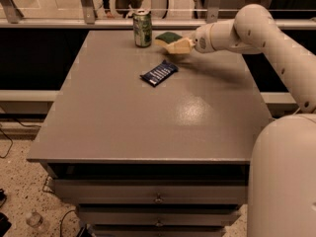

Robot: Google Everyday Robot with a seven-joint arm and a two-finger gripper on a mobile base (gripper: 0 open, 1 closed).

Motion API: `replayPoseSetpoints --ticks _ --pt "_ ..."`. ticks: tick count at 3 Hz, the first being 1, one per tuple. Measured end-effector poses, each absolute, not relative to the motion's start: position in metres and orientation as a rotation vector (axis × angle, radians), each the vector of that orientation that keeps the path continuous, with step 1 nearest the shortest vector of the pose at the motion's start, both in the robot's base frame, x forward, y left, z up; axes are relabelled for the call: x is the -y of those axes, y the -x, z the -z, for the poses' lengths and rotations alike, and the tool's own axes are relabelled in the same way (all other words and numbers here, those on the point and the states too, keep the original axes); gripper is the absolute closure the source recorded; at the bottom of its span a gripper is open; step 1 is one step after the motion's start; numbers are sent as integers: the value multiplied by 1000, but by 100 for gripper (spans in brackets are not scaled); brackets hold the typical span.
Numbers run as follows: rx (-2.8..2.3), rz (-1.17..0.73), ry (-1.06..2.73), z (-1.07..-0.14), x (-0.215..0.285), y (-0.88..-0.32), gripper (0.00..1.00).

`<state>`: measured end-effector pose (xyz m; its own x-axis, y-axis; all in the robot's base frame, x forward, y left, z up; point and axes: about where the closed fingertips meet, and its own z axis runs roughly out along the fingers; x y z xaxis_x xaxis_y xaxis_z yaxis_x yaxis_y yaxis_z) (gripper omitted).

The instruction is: Move sponge near green can

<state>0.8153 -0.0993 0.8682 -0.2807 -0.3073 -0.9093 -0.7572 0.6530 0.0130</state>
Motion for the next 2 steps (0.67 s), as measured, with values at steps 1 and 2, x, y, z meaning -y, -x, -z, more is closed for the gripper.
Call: replayPoseSetpoints --ticks 1,2 --pt "-1863 -564 847 -866 96 -816 82" --pt "-1864 -568 851 -864 93 -816 59"
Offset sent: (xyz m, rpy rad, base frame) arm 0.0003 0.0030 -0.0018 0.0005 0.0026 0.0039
